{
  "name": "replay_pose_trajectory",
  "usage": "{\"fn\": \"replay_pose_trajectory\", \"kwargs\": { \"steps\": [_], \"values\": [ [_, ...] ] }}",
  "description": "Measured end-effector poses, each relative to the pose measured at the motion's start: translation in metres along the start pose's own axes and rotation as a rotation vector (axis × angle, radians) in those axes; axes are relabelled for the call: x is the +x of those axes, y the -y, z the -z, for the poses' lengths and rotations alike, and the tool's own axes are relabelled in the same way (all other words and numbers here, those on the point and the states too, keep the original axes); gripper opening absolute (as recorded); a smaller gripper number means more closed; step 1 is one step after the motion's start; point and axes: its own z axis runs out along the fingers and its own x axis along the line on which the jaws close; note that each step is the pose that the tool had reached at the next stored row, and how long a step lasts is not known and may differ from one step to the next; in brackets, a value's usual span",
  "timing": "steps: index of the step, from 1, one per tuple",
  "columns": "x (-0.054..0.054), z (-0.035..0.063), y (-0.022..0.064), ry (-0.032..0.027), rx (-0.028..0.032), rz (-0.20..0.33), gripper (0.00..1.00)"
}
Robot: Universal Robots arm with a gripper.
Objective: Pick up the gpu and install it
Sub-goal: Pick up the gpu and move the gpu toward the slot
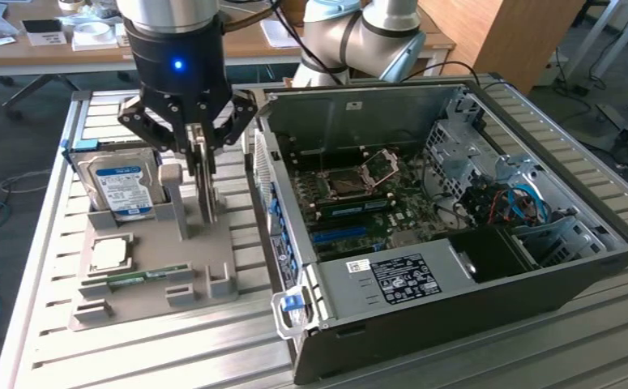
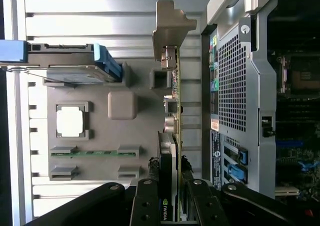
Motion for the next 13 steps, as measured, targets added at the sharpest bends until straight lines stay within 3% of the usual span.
{"fn": "replay_pose_trajectory", "kwargs": {
  "steps": [13],
  "values": [
    [-0.0002,0.0072,-0.0003,0.0001,0.0,0.0,0.27]
  ]
}}
